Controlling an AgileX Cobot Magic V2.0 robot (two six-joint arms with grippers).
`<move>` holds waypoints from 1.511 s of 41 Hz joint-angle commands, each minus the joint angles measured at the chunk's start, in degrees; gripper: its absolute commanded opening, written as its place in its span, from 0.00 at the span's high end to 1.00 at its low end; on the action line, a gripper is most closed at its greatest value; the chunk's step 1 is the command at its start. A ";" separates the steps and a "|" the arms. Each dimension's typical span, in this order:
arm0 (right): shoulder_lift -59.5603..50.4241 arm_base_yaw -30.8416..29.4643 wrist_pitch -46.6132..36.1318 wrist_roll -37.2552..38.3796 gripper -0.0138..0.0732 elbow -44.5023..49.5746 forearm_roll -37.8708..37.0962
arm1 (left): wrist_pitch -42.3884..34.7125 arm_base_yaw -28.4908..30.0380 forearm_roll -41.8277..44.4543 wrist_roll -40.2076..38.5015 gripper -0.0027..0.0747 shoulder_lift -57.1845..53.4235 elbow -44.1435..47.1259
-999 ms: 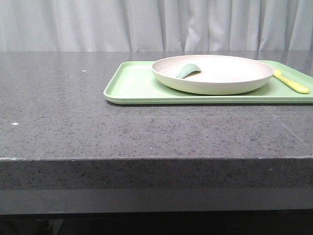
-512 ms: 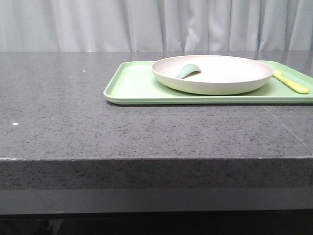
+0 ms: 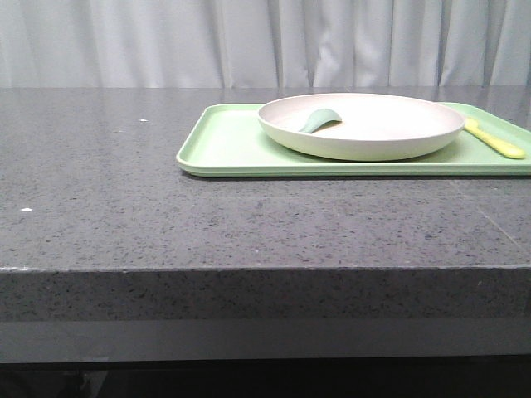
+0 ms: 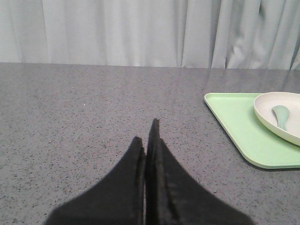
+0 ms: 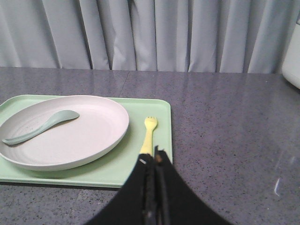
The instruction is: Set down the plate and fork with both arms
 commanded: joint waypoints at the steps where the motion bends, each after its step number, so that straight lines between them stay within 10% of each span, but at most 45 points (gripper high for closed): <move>1: 0.42 -0.36 -5.30 -0.67 0.92 -1.46 -0.54 | -4.45 0.15 -0.10 -0.16 0.99 0.69 -1.68; 32: 0.42 -0.36 -5.30 -0.67 0.92 -1.46 -0.54 | -5.69 0.15 -0.10 -0.16 0.99 0.47 -0.79; 62: 0.42 -0.36 -5.30 -0.67 0.92 -1.46 -0.54 | -19.39 4.84 -0.10 -0.16 0.99 -13.06 25.03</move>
